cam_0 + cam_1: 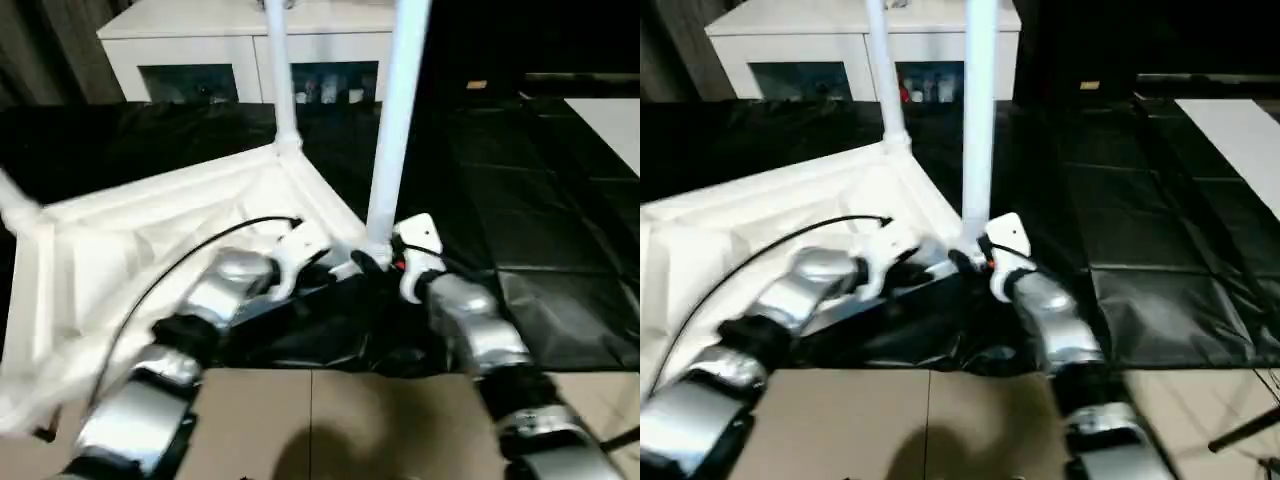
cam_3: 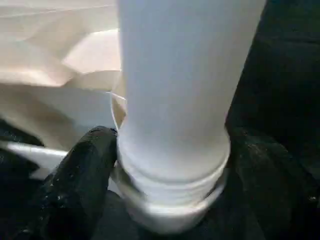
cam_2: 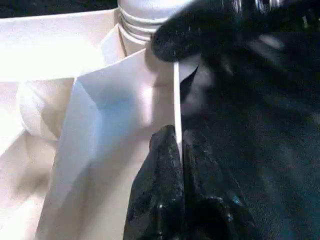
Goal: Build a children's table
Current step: Rotate leg to tighten
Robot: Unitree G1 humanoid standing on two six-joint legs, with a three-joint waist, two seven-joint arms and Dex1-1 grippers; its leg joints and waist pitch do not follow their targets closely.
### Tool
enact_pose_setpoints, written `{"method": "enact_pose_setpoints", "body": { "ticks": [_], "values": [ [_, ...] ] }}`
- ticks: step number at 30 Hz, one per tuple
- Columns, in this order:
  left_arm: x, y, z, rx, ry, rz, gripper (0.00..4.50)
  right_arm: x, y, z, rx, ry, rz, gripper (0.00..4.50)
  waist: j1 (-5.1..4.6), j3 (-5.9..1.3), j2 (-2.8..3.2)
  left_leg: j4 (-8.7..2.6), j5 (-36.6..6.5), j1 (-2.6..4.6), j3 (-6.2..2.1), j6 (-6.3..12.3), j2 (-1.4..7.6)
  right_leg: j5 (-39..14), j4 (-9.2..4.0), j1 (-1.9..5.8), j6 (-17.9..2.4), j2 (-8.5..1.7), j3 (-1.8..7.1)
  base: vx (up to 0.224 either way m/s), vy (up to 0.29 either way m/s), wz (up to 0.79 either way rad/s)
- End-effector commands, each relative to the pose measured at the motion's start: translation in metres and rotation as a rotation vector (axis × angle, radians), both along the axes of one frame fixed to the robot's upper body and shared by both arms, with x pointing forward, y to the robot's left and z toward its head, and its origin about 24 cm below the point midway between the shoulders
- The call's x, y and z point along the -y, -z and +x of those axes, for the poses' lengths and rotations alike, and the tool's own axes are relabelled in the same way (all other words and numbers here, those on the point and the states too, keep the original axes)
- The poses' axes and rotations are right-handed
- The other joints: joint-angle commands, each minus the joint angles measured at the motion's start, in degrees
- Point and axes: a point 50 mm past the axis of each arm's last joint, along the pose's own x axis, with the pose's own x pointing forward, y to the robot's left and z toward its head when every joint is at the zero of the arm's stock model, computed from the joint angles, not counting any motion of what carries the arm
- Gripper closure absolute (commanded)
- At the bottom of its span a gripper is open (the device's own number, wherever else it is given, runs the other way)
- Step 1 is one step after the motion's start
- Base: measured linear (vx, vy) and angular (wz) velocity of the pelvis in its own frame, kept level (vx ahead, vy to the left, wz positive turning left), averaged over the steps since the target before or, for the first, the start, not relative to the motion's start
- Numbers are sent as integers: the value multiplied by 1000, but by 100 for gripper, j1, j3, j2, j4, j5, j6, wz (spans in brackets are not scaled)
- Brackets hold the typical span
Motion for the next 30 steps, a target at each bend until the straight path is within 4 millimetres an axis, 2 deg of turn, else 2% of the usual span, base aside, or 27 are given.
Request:
{"method": "enact_pose_setpoints", "body": {
  "ticks": [1, 4, 7, 9, 14, 21, 24, 30],
  "values": [
    [2, 3, -14, -26, 159, -29, 450, 0, -7, -8, 22, -169, 15, 67, 37, -408, -87, -358, -1039, 44, 54, 658, 17, -454, -307, 358, -1586, -96, 75, 0, 0, 0],
    [-1, 2, -18, -35, 209, -23, 450, 5, -9, -13, 23, -261, 11, 67, 80, -406, -81, -357, -1076, 69, 68, 656, 47, -470, -287, 339, -1637, -90, 79, 0, 0, 0],
    [-4, 1, -20, -40, 234, -28, 450, 8, -11, -17, 15, -318, 11, 67, 127, -390, -82, -380, -1277, 95, 76, 561, 60, -768, -314, 311, -1583, -99, 92, 0, 0, 0],
    [-9, -6, -23, -59, 283, -56, 450, 14, -12, -26, -26, -455, 3, 67, 160, -388, -86, -384, -1371, 98, 78, 546, 69, -840, -311, 323, -1572, -95, 88, 0, 0, 0],
    [-14, -9, -25, -75, 309, -61, 450, 18, -11, -31, -56, -552, -41, 67, 157, -385, -85, -387, -1387, 85, 78, 483, 56, -1035, -325, 307, -1527, -106, 92, 0, 0, 0],
    [-15, -10, -25, -75, 315, -59, 450, 21, -7, -31, -71, -589, -89, 67, 155, -393, -101, -380, -1275, 71, 72, 473, 51, -962, -316, 311, -1508, -104, 91, 0, 0, 0],
    [-16, -11, -25, -74, 313, -59, 450, 21, -7, -31, -77, -596, -90, 105, 158, -395, -100, -380, -1257, 73, 70, 494, 55, -945, -309, 311, -1526, -103, 89, 0, 0, 0],
    [-17, -10, -26, -76, 311, -58, 450, 20, -7, -30, -76, -591, -79, 147, 159, -394, -95, -378, -1252, 71, 72, 495, 52, -938, -310, 310, -1536, -100, 87, 0, 0, 0]
  ]
}}
